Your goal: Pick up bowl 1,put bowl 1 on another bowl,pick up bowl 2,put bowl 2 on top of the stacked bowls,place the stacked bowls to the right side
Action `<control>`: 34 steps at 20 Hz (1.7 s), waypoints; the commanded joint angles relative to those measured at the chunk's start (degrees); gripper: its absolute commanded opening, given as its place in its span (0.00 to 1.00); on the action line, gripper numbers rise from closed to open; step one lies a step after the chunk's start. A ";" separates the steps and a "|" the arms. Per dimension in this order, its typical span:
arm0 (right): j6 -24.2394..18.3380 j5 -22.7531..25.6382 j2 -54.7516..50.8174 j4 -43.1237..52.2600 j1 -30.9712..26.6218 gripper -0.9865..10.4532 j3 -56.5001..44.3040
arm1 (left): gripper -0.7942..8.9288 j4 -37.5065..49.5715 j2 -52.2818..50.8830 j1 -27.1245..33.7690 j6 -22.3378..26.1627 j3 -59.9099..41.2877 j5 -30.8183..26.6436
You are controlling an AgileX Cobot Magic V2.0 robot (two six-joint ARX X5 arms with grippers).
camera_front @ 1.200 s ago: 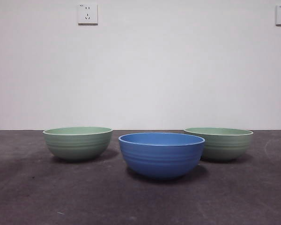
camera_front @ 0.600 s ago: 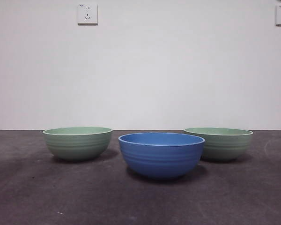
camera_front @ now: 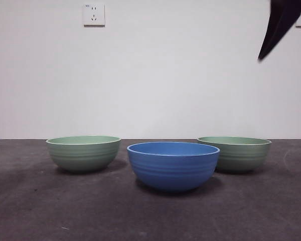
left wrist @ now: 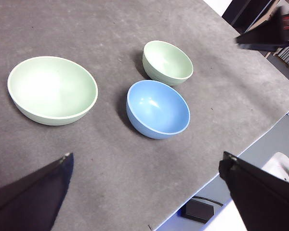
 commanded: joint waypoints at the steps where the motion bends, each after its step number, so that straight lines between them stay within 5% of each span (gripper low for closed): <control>1: 1.09 2.64 4.76 2.99 0.13 0.58 -0.11 | 0.70 0.15 -0.02 0.02 -0.02 0.09 0.11; 13: 3.02 5.03 21.81 15.74 0.13 0.46 -0.11 | 0.70 -0.37 -0.02 0.02 -0.02 0.09 0.09; 18: 3.10 4.96 25.42 18.43 0.13 0.33 -0.11 | 0.70 -1.84 -0.02 0.02 0.00 0.09 0.09; 20: 2.99 4.74 25.57 19.50 0.13 0.17 -0.11 | 0.70 -1.95 -0.02 0.02 0.02 0.09 0.09; 34: 2.99 4.57 24.85 20.94 0.13 0.08 0.39 | 0.70 -2.03 -0.02 0.02 0.02 0.09 0.09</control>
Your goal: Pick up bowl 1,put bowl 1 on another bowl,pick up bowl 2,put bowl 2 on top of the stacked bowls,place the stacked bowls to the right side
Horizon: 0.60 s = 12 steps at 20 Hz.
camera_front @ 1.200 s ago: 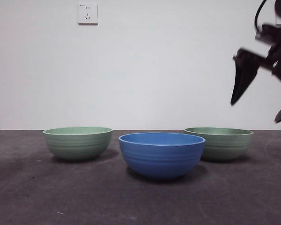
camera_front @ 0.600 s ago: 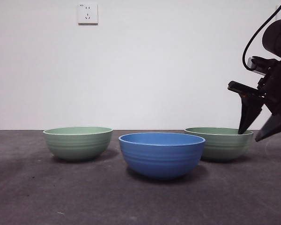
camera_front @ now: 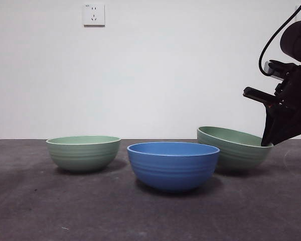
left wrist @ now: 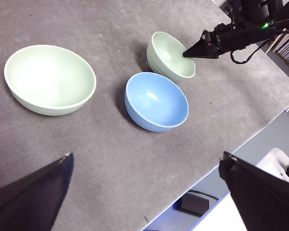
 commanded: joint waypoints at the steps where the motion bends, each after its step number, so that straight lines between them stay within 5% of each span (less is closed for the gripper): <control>1: 0.39 -0.57 -1.29 0.17 0.15 0.08 0.59 | 0.70 0.02 -0.02 0.02 0.02 0.09 0.09; 7: -0.83 -0.52 -11.87 -5.33 3.23 0.08 2.27 | 0.70 0.15 -0.02 0.02 0.07 0.09 0.07; 12: -2.29 0.20 -13.11 -10.10 11.17 0.08 2.29 | 0.70 0.11 -0.02 0.02 0.07 0.09 0.07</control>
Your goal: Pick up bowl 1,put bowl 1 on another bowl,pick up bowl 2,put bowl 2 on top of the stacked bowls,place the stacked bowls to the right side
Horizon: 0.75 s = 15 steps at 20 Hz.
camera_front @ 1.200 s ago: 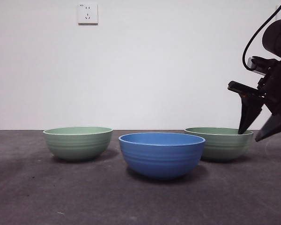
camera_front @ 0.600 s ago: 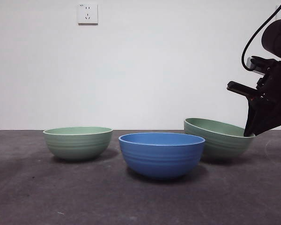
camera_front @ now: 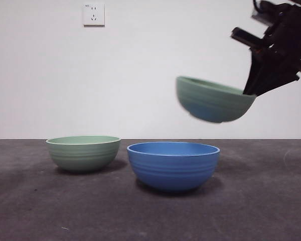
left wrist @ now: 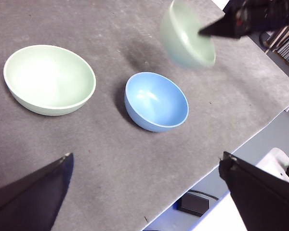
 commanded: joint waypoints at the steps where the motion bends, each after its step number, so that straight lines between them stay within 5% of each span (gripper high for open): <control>1: -0.96 1.33 0.63 0.28 3.67 0.08 -0.26 | 0.70 0.09 -0.02 0.02 0.07 0.09 0.07; 7: -1.16 5.07 4.13 0.09 11.45 0.08 -0.26 | 0.70 -0.57 -0.02 0.02 0.07 0.09 0.09; 15: -1.64 7.50 9.40 -0.17 14.12 0.08 -0.28 | 0.70 -0.74 -0.02 0.02 0.07 0.09 0.04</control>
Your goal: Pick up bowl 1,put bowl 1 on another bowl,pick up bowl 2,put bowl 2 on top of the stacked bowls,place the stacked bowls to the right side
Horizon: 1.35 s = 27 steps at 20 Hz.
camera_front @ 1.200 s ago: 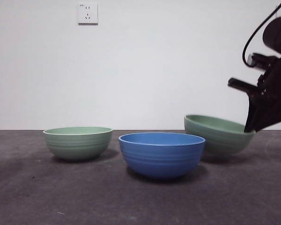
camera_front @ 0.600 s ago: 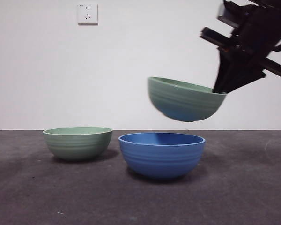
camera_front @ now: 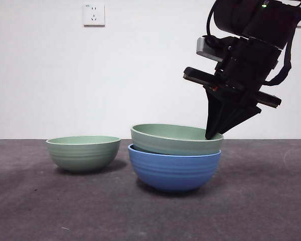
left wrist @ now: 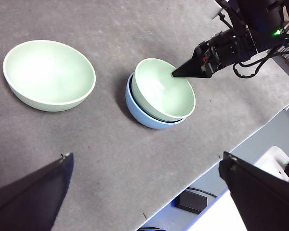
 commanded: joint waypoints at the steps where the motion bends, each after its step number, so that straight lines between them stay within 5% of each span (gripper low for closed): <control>1: -0.46 -0.35 0.55 0.33 0.35 0.10 -0.24 | 0.70 0.17 -0.02 0.02 0.07 0.09 0.04; 3: -0.42 -0.68 0.55 0.09 0.35 0.12 -0.26 | 0.70 0.17 0.00 0.02 0.07 0.09 -0.22; 5: -0.42 -1.90 0.55 -0.07 0.44 0.27 -0.26 | 0.70 0.20 0.37 0.02 0.07 0.09 -1.79; 14: -0.42 -1.57 -8.26 -0.07 0.59 0.28 -0.13 | 0.70 8.20 10.71 0.02 -0.39 0.09 -3.34; 21: -0.37 -1.22 -29.86 -6.51 0.55 0.28 -0.13 | 0.70 26.23 28.50 -2.73 -8.33 0.13 -14.14; 27: 1.38 -1.33 -40.04 -13.88 0.55 0.28 -0.13 | 0.70 30.86 46.01 -7.93 -9.51 7.08 -26.88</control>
